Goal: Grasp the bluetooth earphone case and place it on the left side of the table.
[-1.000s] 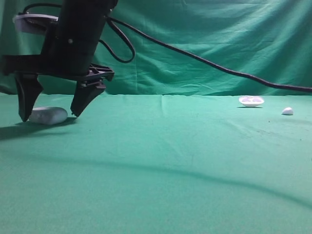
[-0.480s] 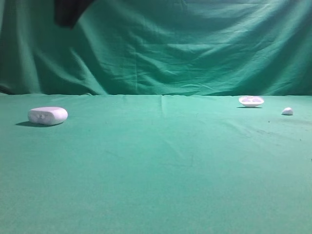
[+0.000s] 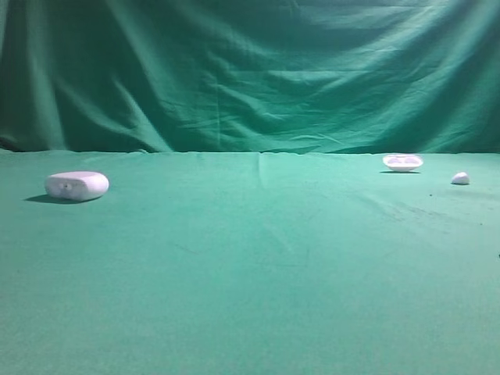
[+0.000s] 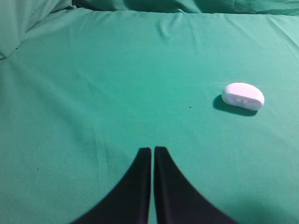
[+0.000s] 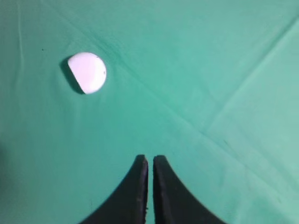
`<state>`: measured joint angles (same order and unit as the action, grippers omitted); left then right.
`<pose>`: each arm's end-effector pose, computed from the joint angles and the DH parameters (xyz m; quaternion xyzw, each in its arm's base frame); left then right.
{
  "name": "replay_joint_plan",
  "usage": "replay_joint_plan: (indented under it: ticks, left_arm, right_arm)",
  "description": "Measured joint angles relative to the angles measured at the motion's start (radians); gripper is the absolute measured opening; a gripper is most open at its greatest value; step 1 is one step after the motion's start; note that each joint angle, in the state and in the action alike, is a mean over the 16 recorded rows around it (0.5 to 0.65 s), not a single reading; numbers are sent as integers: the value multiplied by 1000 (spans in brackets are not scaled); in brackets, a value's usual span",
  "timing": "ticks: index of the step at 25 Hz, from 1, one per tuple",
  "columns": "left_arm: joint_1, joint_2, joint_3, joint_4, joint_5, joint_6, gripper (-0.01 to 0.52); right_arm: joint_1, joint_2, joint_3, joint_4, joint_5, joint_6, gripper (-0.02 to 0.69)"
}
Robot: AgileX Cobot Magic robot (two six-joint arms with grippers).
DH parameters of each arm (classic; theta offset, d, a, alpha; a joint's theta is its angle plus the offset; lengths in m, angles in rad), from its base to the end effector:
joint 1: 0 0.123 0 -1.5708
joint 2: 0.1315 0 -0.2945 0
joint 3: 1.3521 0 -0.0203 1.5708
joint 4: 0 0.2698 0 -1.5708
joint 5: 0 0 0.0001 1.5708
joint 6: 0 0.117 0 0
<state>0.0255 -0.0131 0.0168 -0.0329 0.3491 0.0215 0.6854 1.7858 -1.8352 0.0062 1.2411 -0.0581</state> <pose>0.0876 0.0009 0.1697 -0.0105 0.7944 0.0004 0.6073 0.3224 0.2645 0.3523 -0.3531 0.9066 0.0742 0.2188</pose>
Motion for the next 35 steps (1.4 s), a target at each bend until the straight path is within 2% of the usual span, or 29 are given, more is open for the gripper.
replay_joint_plan:
  ticks: [6,16,27,35]
  left_arm:
    - [0,0,0,0,0,0,0]
    - [0,0,0,0,0,0,0]
    - [0,0,0,0,0,0,0]
    - [0,0,0,0,0,0,0]
  right_arm:
    - [-23,-266,267,-4,-64,17,0]
    - [-26,-712,724,27,-292,46,0]
    - [-40,-976,955,64,-396,42,0]
    - [-181,-1187,1207,41,-581,38,0]
